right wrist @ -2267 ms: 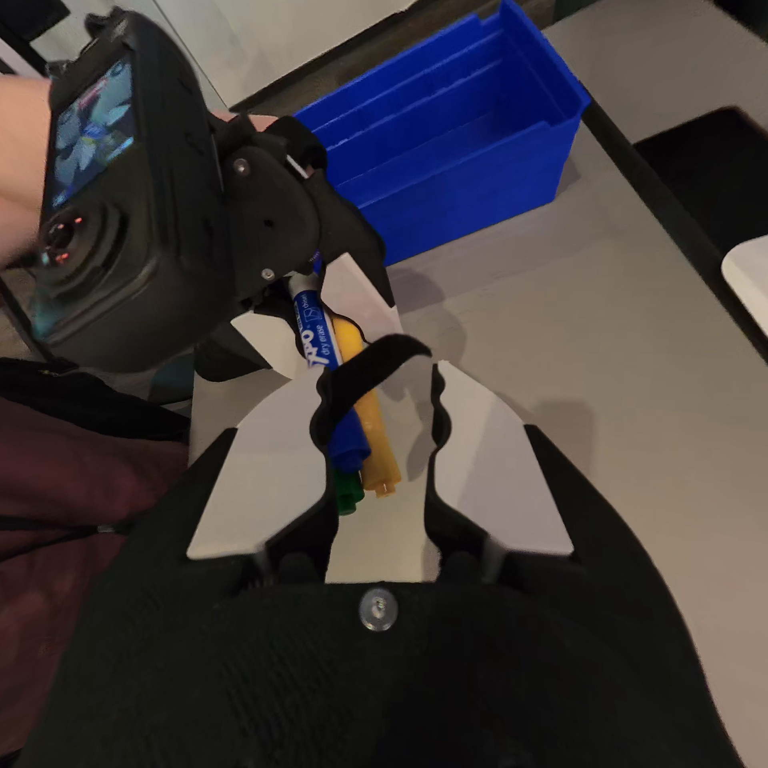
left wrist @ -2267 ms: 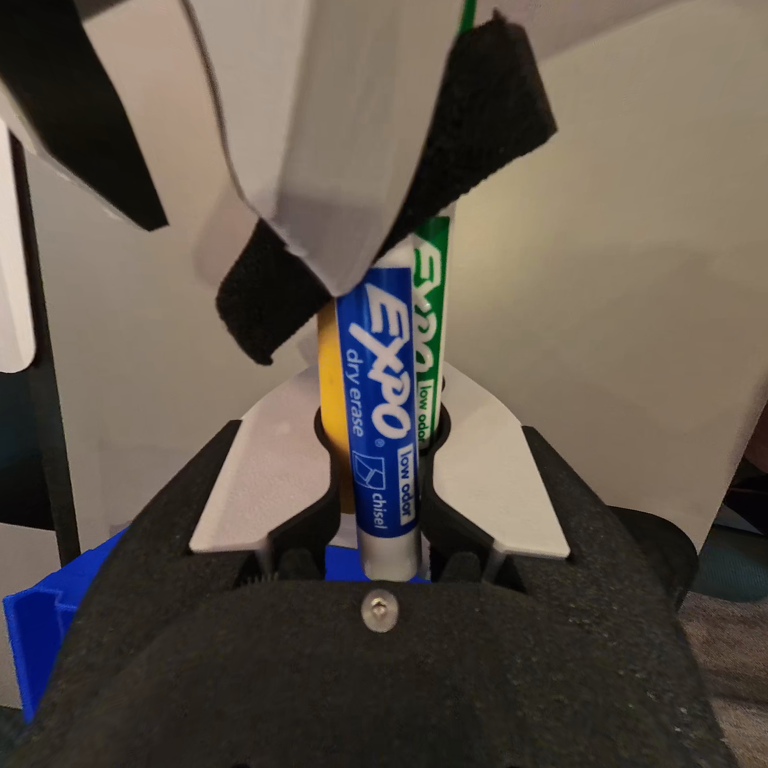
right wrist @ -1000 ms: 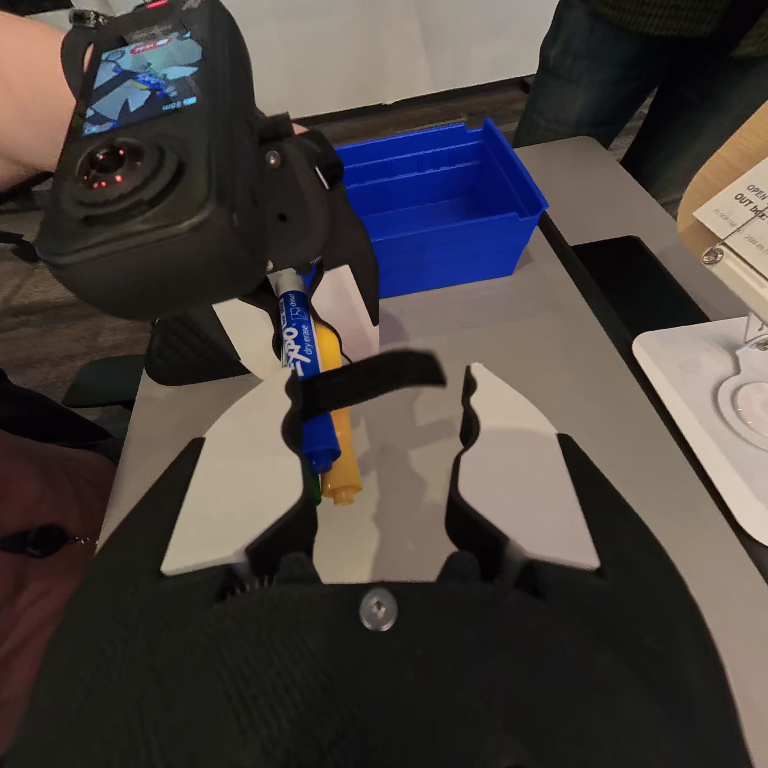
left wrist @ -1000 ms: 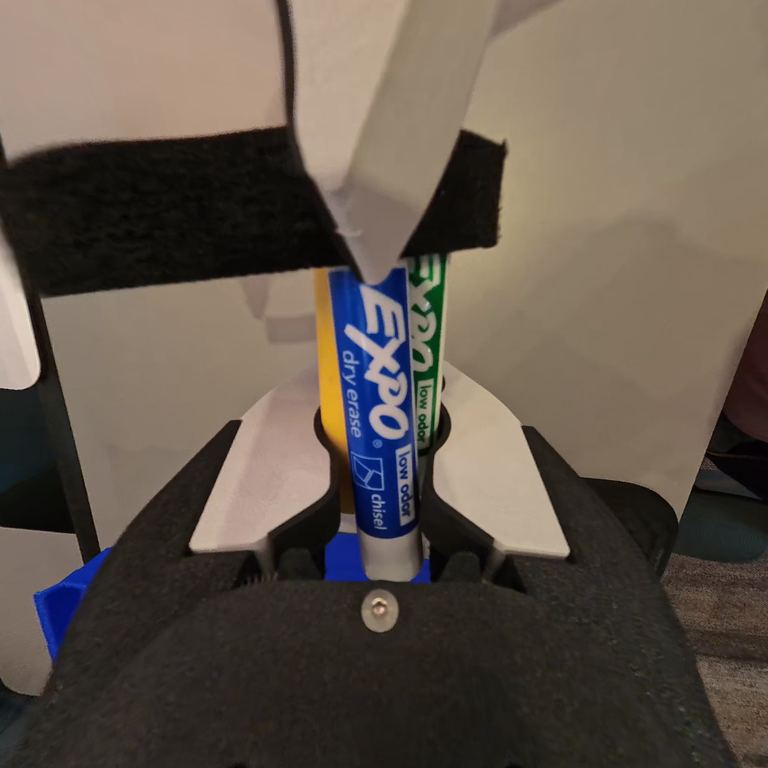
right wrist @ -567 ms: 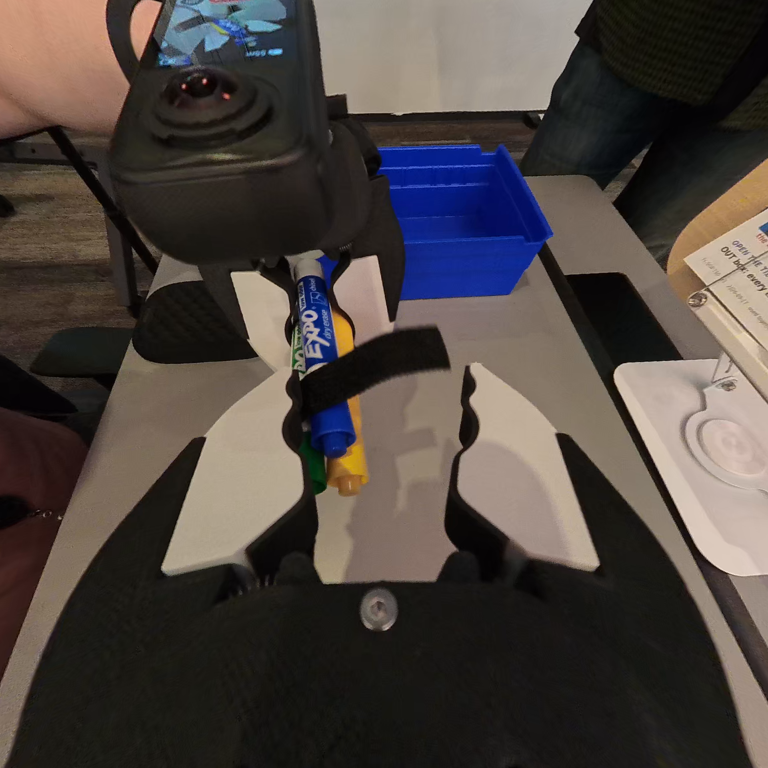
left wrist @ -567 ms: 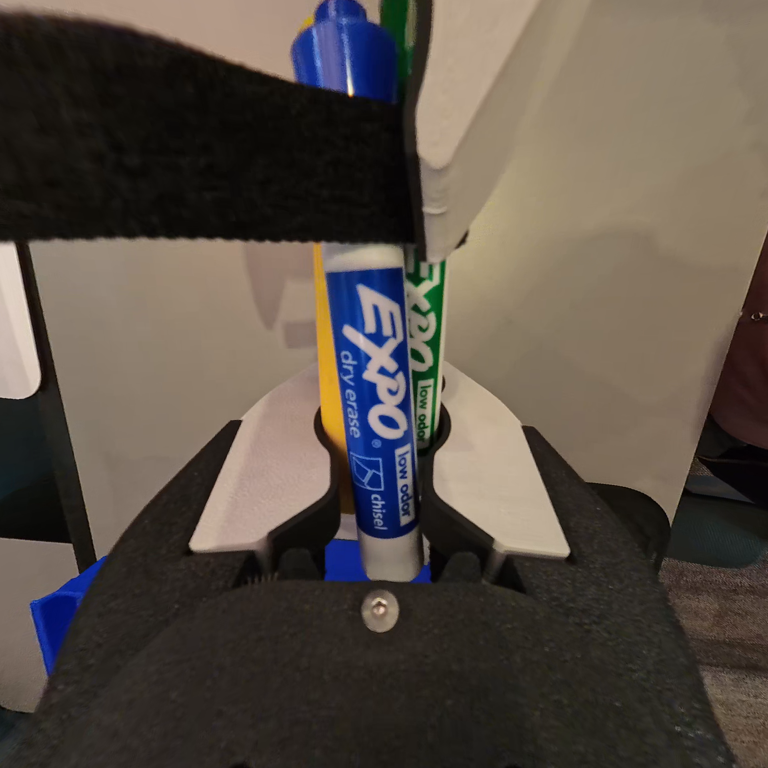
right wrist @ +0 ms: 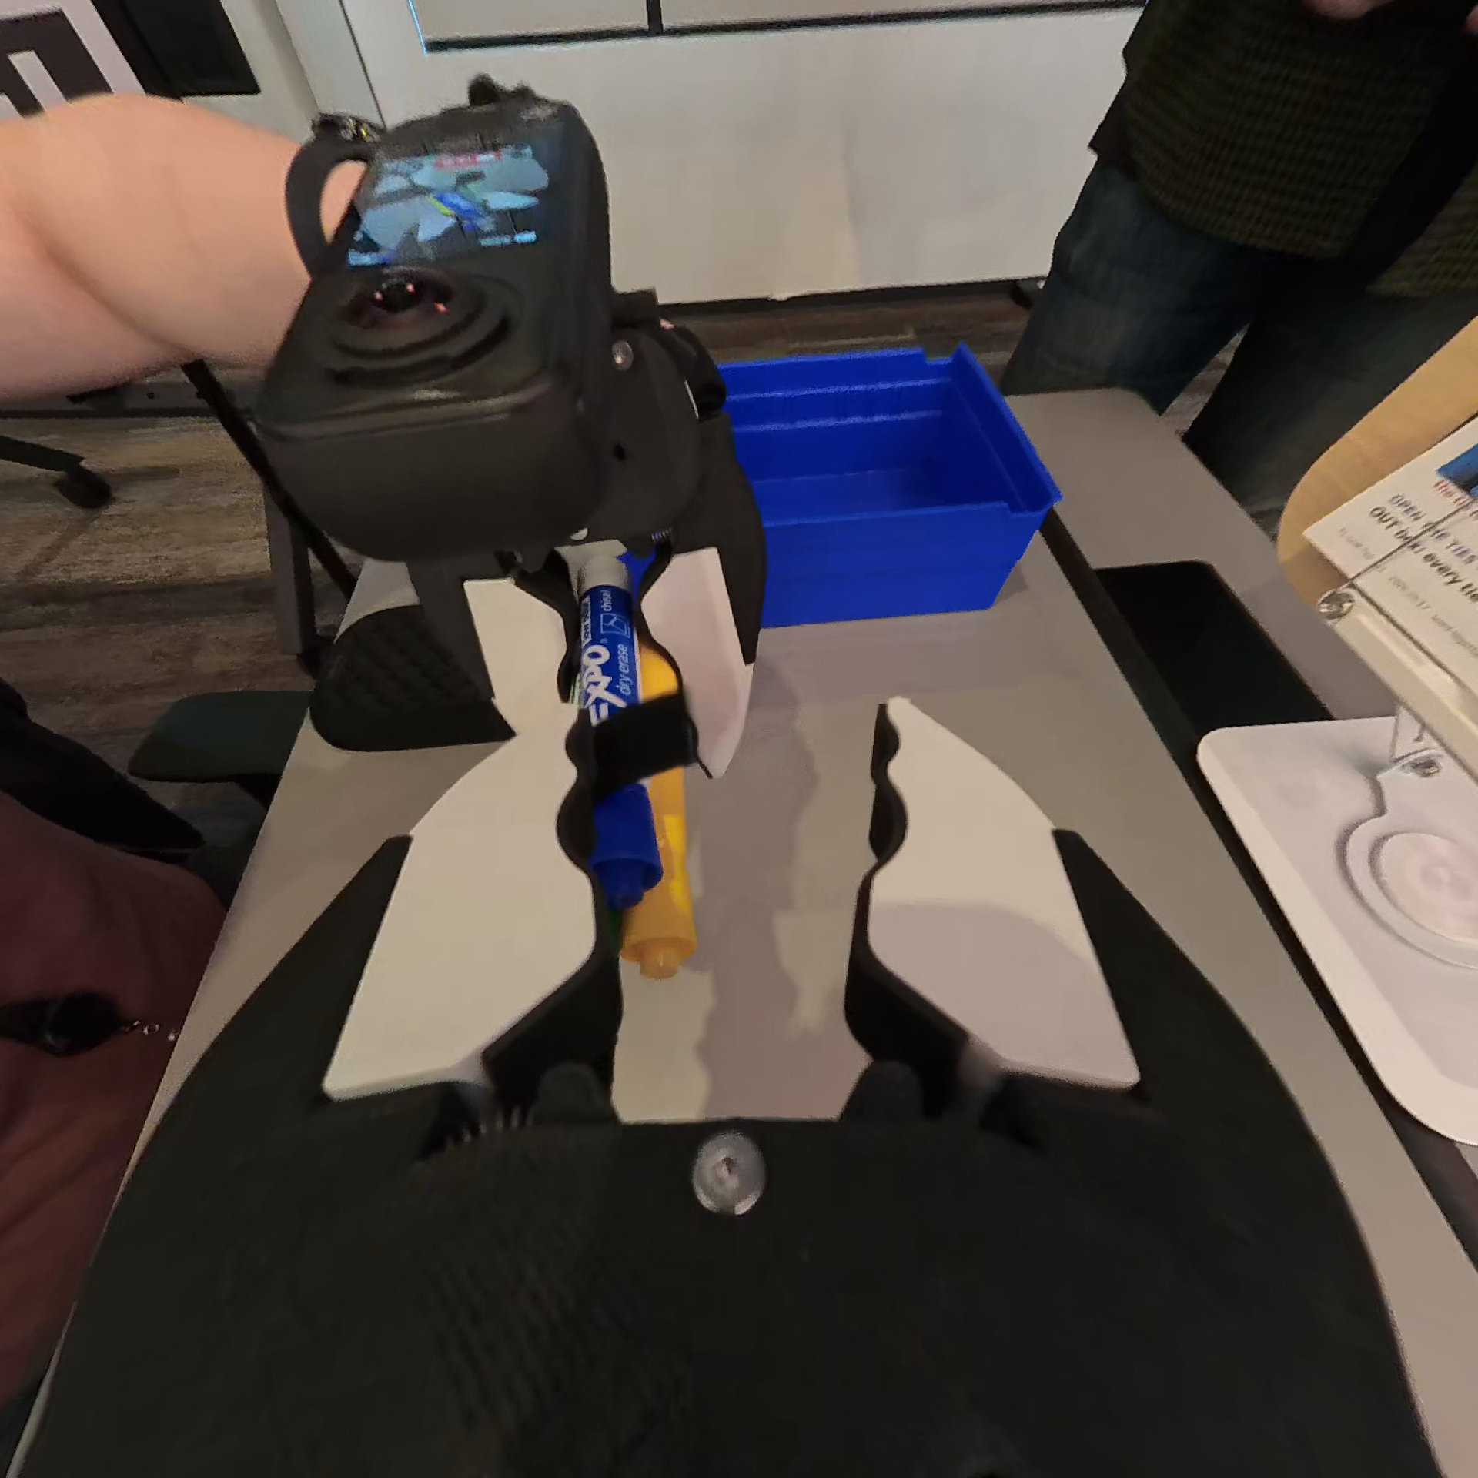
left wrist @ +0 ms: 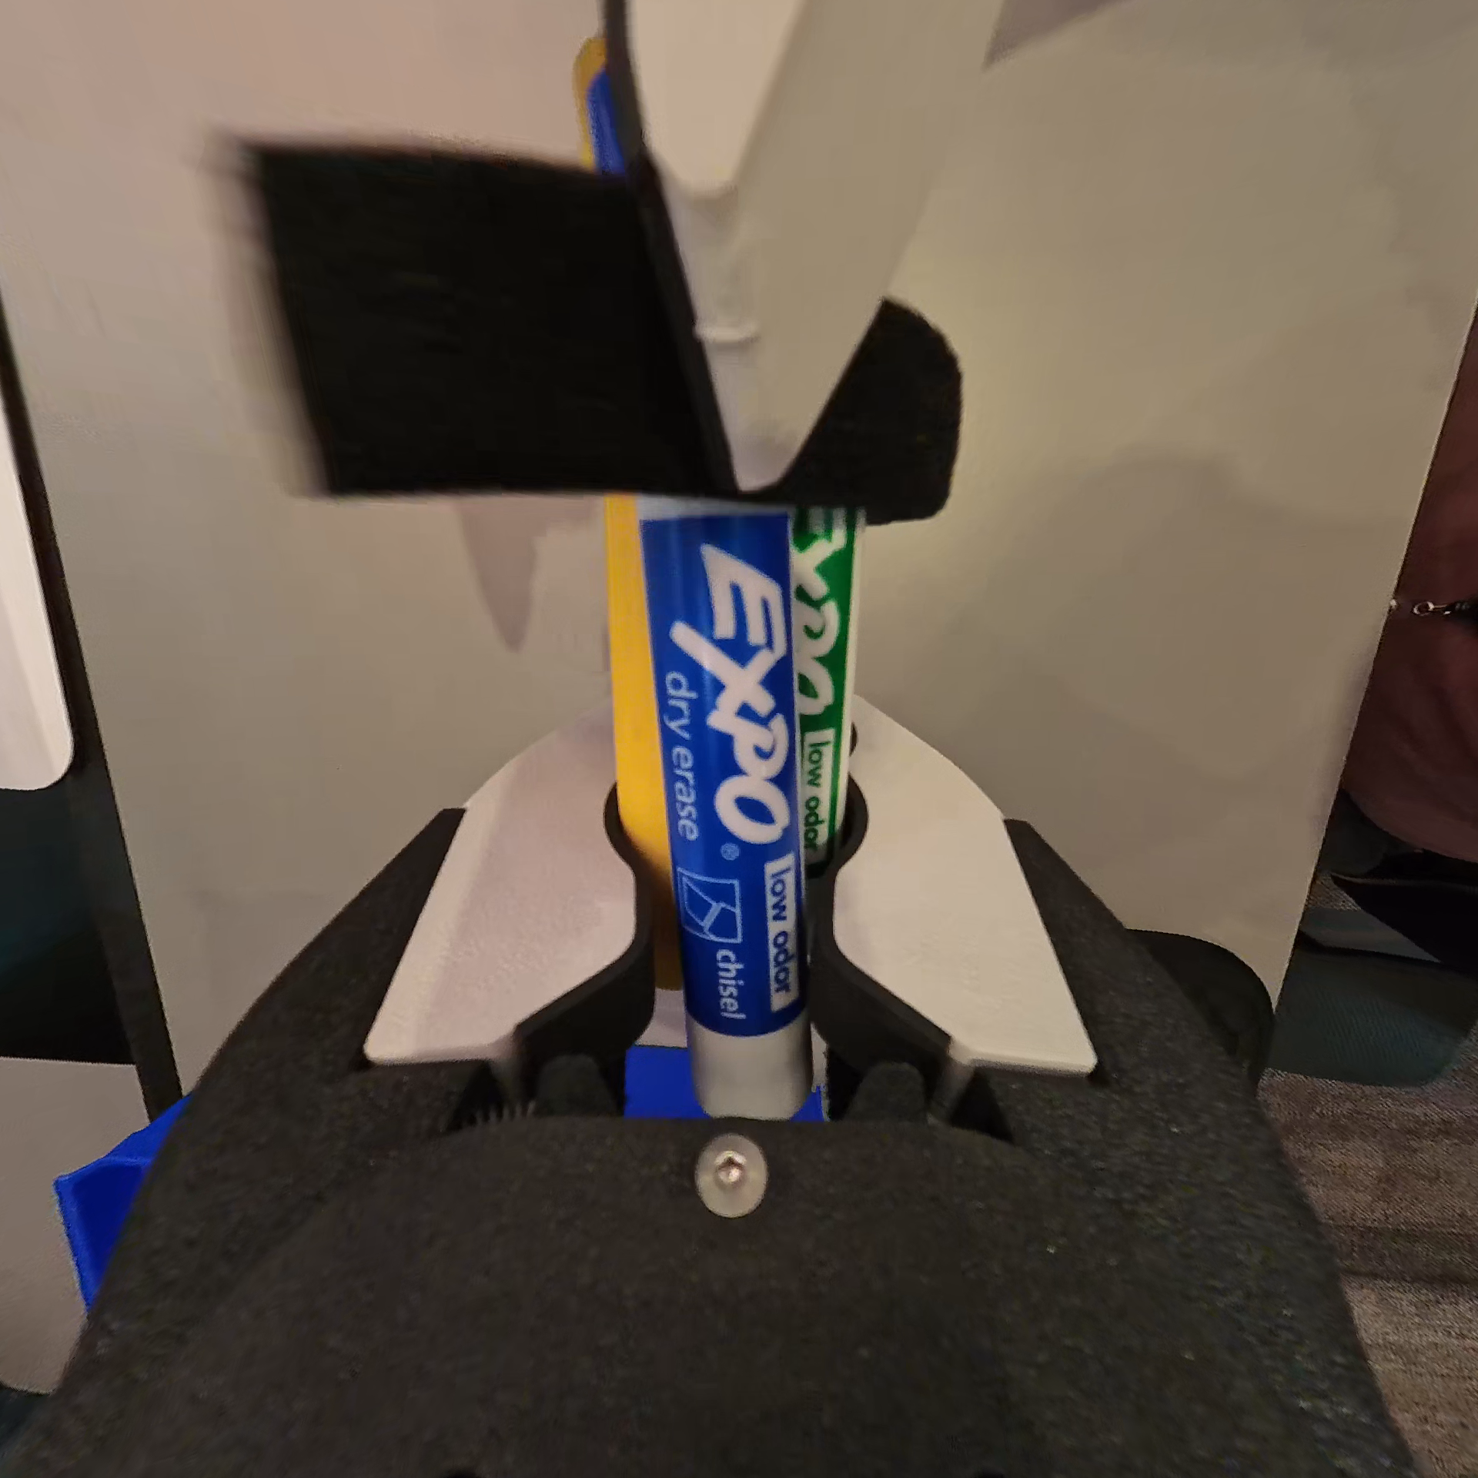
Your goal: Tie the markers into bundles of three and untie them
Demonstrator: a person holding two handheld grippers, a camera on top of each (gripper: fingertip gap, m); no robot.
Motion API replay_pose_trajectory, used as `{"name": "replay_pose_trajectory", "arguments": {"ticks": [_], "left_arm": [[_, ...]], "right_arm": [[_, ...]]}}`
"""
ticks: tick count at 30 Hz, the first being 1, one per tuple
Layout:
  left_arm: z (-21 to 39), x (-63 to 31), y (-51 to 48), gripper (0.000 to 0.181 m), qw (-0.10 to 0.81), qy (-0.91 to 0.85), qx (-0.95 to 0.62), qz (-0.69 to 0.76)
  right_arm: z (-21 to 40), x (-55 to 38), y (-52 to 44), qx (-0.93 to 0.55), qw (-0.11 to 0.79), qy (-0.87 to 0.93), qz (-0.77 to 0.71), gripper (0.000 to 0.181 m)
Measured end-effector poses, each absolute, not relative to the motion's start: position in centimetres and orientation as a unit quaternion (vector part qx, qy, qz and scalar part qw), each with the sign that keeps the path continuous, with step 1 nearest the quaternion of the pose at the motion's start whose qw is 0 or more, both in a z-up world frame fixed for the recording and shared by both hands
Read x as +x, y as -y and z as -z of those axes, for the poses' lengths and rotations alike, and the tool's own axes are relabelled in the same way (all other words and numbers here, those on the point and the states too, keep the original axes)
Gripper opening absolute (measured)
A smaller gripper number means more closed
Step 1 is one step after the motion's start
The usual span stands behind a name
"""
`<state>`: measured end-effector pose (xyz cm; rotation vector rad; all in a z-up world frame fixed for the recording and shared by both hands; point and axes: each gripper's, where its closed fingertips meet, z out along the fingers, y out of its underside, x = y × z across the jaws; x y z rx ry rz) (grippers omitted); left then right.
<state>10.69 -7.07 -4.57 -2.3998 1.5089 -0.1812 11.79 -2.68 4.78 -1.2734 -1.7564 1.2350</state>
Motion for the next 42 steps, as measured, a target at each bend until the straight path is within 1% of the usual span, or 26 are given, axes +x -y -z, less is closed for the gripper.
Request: {"name": "replay_pose_trajectory", "arguments": {"ticks": [5,7,10,13,15,19,22,24,26,28,31,33,34,35,36,38,39,40,41,42], "left_arm": [[4.4,10.9,7.2,0.044,0.151,-0.522,-0.836,0.08],[4.8,10.4,7.1,0.044,0.147,-0.519,-0.839,0.075],[5.5,9.3,7.0,0.044,0.147,-0.509,-0.845,0.069],[6.1,8.0,7.2,0.044,0.143,-0.504,-0.849,0.063],[6.4,7.0,7.2,0.043,0.143,-0.498,-0.853,0.056],[6.8,5.5,7.8,0.043,0.132,-0.493,-0.858,0.055],[7.0,4.9,8.1,0.043,0.13,-0.481,-0.865,0.056],[7.2,4.8,8.4,0.044,0.128,-0.477,-0.868,0.055],[7.4,4.8,8.8,0.044,0.125,-0.479,-0.868,0.052],[7.4,5.0,9.0,0.044,0.125,-0.476,-0.869,0.052],[7.4,5.2,9.1,0.044,0.123,-0.474,-0.87,0.049],[7.4,5.3,9.2,0.043,0.121,-0.471,-0.873,0.048],[7.4,5.3,9.3,0.043,0.121,-0.469,-0.874,0.046],[7.3,5.3,9.4,0.043,0.121,-0.468,-0.874,0.046],[7.2,5.4,9.6,0.044,0.12,-0.468,-0.874,0.045],[7.1,5.4,9.9,0.044,0.119,-0.471,-0.873,0.042],[7.0,5.4,10.0,0.044,0.12,-0.471,-0.873,0.04],[6.9,5.4,10.0,0.044,0.122,-0.471,-0.873,0.041],[6.8,5.5,10.1,0.044,0.125,-0.471,-0.872,0.043],[6.7,5.6,10.1,0.043,0.127,-0.47,-0.872,0.043]], "right_arm": [[-4.2,12.6,2.5,-0.483,0.328,0.683,-0.44,0.065],[-4.2,13.0,2.5,-0.479,0.345,0.68,-0.435,0.062],[-5.2,14.9,3.5,-0.425,0.402,0.678,-0.445,0.055],[-2.5,17.8,6.1,-0.359,0.417,0.715,-0.431,0.044],[1.9,19.2,8.9,-0.326,0.388,0.76,-0.407,0.038],[11.0,20.9,12.4,-0.266,0.319,0.857,-0.304,0.037],[13.7,21.5,13.2,-0.266,0.253,0.879,-0.304,0.029],[13.7,21.9,12.6,-0.283,0.224,0.877,-0.318,0.016],[13.5,21.4,11.6,-0.296,0.237,0.867,-0.324,0.016],[14.3,20.4,10.9,-0.305,0.247,0.863,-0.318,0.024],[16.0,18.9,10.7,-0.315,0.238,0.861,-0.32,0.024],[16.5,18.3,11.6,-0.333,0.202,0.85,-0.354,0.023],[16.8,18.6,12.3,-0.336,0.172,0.85,-0.368,0.015],[17.2,19.2,12.8,-0.341,0.137,0.854,-0.369,0.013],[17.5,20.0,13.2,-0.348,0.108,0.857,-0.365,0.016],[16.9,21.2,14.4,-0.35,0.075,0.852,-0.381,0.013],[16.4,21.3,14.7,-0.346,0.084,0.85,-0.388,0.014],[16.0,21.0,14.7,-0.339,0.114,0.851,-0.385,0.017],[15.6,20.4,14.1,-0.329,0.158,0.854,-0.372,0.022],[15.2,19.6,13.4,-0.319,0.2,0.855,-0.357,0.024]]}}
